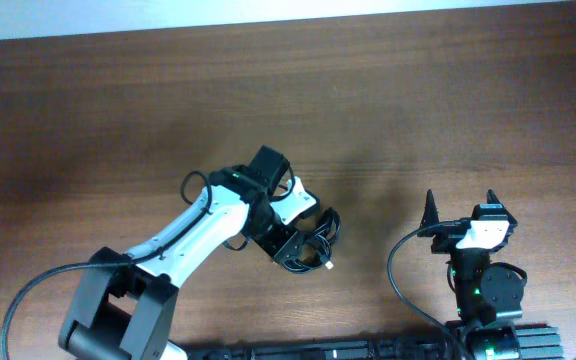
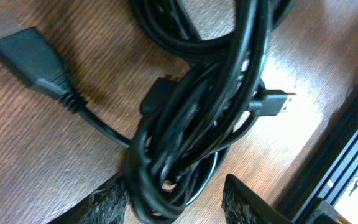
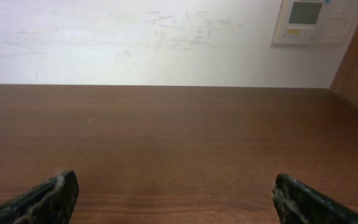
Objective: Untangle cables
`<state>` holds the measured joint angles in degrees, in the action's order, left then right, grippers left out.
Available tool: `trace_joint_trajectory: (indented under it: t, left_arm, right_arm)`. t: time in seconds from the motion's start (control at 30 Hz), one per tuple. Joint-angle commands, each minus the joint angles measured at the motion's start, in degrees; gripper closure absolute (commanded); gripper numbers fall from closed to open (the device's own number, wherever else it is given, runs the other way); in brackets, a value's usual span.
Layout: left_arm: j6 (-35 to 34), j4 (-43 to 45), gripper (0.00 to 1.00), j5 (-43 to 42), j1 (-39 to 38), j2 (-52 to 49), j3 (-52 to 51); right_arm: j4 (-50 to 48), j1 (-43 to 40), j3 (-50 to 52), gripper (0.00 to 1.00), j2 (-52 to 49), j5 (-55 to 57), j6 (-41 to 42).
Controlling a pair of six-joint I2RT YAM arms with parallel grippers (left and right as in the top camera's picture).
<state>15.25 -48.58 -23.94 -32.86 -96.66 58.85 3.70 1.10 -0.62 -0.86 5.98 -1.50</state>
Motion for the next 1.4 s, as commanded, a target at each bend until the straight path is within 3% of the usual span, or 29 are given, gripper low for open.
trace_joint_trajectory:
  t: [0.0,0.07,0.13,0.17,0.37,0.43,0.63,0.77,0.83,0.97,1.13,1.37]
  left_arm:
    - [0.1,0.3,0.58,0.0,-0.7,-0.5,0.9]
    - [0.1,0.6,0.70,0.0,-0.7,-0.5,0.7]
    - [0.0,0.6,0.97,0.0,-0.7,-0.5,0.7]
    - [0.0,0.6,1.00,0.0,-0.8,-0.5,0.7]
    - [0.0,1.7,1.00,-0.3,-0.7,-0.5,0.7]
    - [-0.4,3.1,1.00,-4.1,-0.7,-0.5,1.4]
    - [-0.1,10.2,1.00,-5.0,-0.8,-0.2,14.0]
    - [-0.2,15.0,1.00,-5.0,-0.7,-0.2,16.4]
    - [-0.2,16.5,1.00,-5.0,-0.7,-0.1,16.5]
    - [-0.1,19.8,1.00,-5.0,-0.7,2.5,16.5]
    - [-0.1,22.0,1.00,-2.6,-0.7,6.5,16.5]
    - [-0.1,25.8,1.00,-1.7,-0.7,10.9,16.6]
  right_arm:
    - [0.4,-0.4,0.3,0.01,0.2,0.5,0.0]
    - [0.4,-0.4,0.3,0.01,0.2,0.5,0.0]
    - [0.4,-0.4,0.3,0.01,0.2,0.5,0.0]
    - [0.4,-0.4,0.3,0.01,0.2,0.5,0.0]
    - [0.4,-0.4,0.3,0.01,0.2,0.0,0.1]
    - [0.1,-0.4,0.3,0.01,0.2,-3.7,0.1]
    - [-0.5,-0.4,-3.7,0.01,0.2,-13.6,4.7]
    - [13.3,-0.4,-14.6,0.01,0.0,-13.7,7.0]
    - [18.2,-0.4,-20.5,0.01,-1.0,-13.8,12.1]
    - [29.2,-0.4,-35.5,0.01,-11.1,-13.8,13.0]
    - [48.9,-0.4,-54.9,0.01,-31.0,-16.1,12.9]
    - [49.7,-0.4,-57.7,0.01,-45.1,-19.9,13.1]
